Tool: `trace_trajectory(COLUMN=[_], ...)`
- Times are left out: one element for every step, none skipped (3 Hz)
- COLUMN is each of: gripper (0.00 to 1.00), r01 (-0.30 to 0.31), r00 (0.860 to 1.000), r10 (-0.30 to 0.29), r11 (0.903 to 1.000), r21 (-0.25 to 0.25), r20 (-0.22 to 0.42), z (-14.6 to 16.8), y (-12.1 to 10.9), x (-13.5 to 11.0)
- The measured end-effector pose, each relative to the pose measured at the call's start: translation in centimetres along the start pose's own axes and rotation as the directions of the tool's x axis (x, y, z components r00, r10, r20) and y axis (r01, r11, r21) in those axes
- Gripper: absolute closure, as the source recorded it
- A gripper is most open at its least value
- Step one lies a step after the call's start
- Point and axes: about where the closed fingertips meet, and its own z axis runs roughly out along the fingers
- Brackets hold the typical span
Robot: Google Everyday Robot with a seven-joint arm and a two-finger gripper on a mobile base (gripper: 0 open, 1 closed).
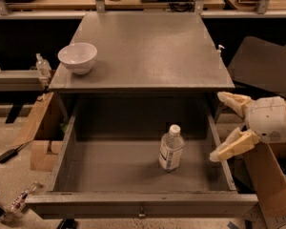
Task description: Pick blue plastic bottle from top drawer and place on counter
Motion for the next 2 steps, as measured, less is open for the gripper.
trace_trajectory(gripper=[0.0, 0.0], r01=[0.0, -0.005], r00=[1.0, 1.0], r10=[0.0, 0.005], r11=[1.0, 0.9997], r21=[0.0, -0.023], r20=[0.0, 0.009], z=[0.0, 2.8], y=[0.0, 0.0], x=[0.0, 1.4])
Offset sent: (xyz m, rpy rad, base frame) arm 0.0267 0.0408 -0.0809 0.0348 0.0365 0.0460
